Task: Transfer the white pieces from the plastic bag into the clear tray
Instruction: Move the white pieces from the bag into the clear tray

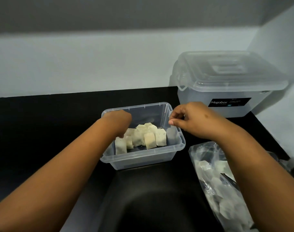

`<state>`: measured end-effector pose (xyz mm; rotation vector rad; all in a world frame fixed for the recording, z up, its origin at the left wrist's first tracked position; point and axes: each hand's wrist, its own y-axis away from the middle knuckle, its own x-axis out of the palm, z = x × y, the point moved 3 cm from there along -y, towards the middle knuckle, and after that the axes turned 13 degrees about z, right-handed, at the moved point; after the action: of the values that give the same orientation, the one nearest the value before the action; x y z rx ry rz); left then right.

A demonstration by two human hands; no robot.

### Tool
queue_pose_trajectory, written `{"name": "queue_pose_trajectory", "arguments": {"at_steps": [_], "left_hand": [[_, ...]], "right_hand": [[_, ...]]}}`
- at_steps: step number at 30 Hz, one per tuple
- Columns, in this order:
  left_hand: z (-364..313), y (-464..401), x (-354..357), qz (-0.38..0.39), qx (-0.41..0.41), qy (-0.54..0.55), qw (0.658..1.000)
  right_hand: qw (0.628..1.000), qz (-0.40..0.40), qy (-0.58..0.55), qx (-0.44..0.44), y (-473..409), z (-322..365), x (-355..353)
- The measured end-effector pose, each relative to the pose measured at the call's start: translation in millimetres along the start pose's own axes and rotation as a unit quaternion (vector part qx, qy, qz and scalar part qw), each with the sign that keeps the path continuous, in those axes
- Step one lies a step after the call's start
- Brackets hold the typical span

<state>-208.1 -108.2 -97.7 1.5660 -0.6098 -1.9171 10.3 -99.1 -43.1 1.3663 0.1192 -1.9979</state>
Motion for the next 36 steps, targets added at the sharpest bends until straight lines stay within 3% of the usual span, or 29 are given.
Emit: {"name": "queue_pose_trajectory", "arguments": {"at_steps": [8,13,16,21,24,30,36], "left_hand": [[-53.0,68.0,-49.8,-0.227,0.041,0.041,0.972],[-136.3,101.4,-57.3,-0.301,0.186,0.121,0.928],[-188.8,96.5,-43.4,-0.269,0.255,0.143,0.918],[-251.6,69.6,-8.0,-0.159,0.311,0.184,0.919],[-278.4,49.6,13.9,-0.111,0.312,0.201,0.922],[-306.8,12.3,41.3,-0.135,0.201,0.110,0.964],[-313.3,13.4,45.8,-0.154,0.130,0.016,0.979]], "right_hand": [[0.999,-0.019,-0.035,0.015,49.0,-41.3,-17.9],[0.998,-0.018,-0.043,0.039,92.4,-86.0,-26.5],[0.997,0.016,-0.040,0.063,114.6,-117.6,-19.8],[0.977,0.181,-0.061,0.096,138.4,-168.1,19.1],[0.976,0.161,-0.060,0.133,134.1,-189.7,41.5],[0.982,0.114,-0.045,0.144,123.9,-202.6,64.5],[0.987,0.089,-0.046,0.125,120.0,-212.4,78.1]]}}
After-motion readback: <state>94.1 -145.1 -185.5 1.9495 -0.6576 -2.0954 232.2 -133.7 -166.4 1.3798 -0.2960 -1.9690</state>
